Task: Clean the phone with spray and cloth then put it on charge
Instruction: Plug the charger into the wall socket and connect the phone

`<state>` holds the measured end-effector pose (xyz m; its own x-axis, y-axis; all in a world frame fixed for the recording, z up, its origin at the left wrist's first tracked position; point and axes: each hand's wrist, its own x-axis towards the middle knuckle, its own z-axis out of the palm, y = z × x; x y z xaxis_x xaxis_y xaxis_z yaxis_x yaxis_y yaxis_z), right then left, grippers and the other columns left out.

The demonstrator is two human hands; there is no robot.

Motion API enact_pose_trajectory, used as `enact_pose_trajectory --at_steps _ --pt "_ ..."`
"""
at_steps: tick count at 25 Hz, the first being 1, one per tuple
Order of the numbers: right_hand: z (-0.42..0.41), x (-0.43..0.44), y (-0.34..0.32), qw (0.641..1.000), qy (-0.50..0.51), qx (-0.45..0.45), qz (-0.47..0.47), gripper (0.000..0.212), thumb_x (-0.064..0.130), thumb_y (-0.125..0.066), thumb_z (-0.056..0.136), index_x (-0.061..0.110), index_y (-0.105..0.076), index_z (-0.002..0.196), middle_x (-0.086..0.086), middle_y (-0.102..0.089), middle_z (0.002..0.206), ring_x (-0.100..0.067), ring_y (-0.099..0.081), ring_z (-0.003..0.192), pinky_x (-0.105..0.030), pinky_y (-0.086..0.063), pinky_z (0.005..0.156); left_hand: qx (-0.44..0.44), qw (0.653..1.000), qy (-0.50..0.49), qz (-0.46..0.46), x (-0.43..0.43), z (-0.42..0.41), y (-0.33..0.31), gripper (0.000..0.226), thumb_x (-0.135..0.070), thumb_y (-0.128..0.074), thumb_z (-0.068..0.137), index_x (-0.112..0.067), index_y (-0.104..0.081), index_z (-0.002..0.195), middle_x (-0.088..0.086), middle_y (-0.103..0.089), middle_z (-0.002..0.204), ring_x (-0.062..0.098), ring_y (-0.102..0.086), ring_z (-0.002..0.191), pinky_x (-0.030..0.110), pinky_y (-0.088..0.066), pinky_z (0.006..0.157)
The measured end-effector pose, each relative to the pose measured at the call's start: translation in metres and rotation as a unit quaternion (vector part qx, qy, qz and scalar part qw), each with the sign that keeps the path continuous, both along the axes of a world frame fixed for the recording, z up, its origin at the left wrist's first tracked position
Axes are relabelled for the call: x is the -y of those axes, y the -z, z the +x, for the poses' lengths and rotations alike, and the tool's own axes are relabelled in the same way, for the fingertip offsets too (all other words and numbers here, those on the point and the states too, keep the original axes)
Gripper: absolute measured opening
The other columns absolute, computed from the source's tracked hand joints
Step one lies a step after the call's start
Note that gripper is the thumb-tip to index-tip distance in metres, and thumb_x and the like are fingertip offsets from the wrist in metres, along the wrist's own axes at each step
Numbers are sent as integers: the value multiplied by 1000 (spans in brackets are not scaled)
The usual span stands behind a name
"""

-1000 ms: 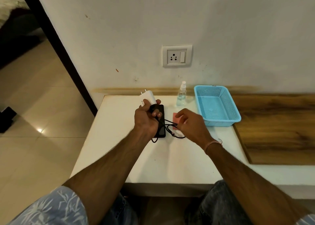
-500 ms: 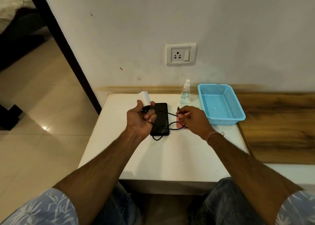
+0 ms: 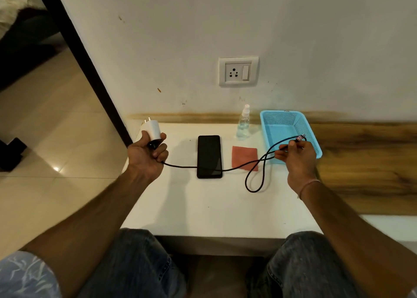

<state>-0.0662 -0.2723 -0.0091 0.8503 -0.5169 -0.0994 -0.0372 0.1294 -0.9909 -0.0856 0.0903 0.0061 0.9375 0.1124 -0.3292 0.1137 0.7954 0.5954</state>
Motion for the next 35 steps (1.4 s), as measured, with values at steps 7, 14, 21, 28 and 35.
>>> enact_pose_trajectory --at_steps 7,14,21,28,35 --pt "-16 -14 -15 967 -85 49 -235 16 22 -63 93 26 -53 81 -4 -72 76 -15 -70 56 -30 -59 55 -4 997 2 71 -13 6 -13 32 -37 -45 103 -8 -56 108 5 -64 79 11 -21 47 24 -17 46" --pt "11 -65 -20 857 -315 15 -408 18 25 -63 92 19 -71 108 -4 -74 89 -15 -66 75 -26 -50 75 50 998 24 -17 23 20 -45 38 -43 -45 102 -8 -54 94 4 -64 81 10 -21 47 24 -15 48" --pt "19 -90 5 744 -427 -69 -509 34 27 -64 91 23 -64 125 -1 -71 108 -19 -64 102 -22 -41 90 77 996 39 -22 43 32 -68 40 -43 -42 103 -7 -55 91 5 -66 79 11 -22 45 24 -15 46" --pt "-51 -38 5 643 -538 -27 -545 38 59 -65 80 37 -57 111 15 -62 101 -5 -59 86 -19 -48 74 73 997 22 -32 42 37 -69 43 -44 -42 103 -6 -56 89 5 -66 80 11 -23 44 24 -17 45" --pt "-27 -35 26 527 -497 76 -685 33 21 -52 99 22 -60 131 0 -59 126 -17 -53 118 -25 -39 99 61 998 15 6 58 40 -70 37 -41 -43 104 -7 -55 98 6 -68 82 11 -25 44 24 -18 44"
